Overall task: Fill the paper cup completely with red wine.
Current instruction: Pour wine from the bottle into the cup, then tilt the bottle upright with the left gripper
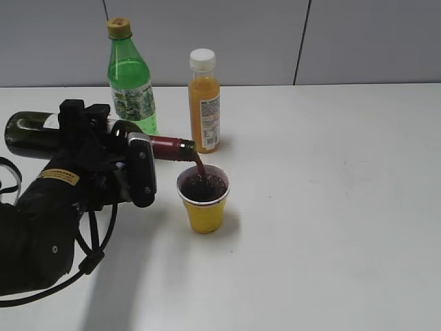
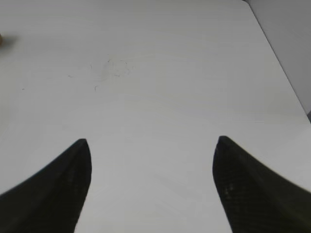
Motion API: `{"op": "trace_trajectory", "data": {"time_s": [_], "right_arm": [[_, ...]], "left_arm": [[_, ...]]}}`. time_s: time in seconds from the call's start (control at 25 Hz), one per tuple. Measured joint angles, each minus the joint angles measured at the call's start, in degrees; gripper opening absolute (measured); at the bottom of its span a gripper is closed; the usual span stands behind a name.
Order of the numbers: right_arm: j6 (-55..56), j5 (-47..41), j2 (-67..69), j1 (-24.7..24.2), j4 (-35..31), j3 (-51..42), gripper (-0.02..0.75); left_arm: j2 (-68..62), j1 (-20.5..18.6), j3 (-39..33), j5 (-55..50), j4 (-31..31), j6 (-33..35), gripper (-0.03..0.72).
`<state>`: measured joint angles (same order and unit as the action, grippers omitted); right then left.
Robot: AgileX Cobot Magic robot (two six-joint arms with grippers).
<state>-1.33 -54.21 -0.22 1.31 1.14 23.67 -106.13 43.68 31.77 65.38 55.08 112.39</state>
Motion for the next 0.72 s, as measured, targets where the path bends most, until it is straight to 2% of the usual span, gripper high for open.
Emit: {"op": "trace_trajectory", "data": {"time_s": [0.72], "right_arm": [[0.0,0.0,0.0,0.0,0.0,0.0,0.589]], "left_arm": [[0.0,0.0,0.04,0.13,-0.04,0.2,0.55]]}}
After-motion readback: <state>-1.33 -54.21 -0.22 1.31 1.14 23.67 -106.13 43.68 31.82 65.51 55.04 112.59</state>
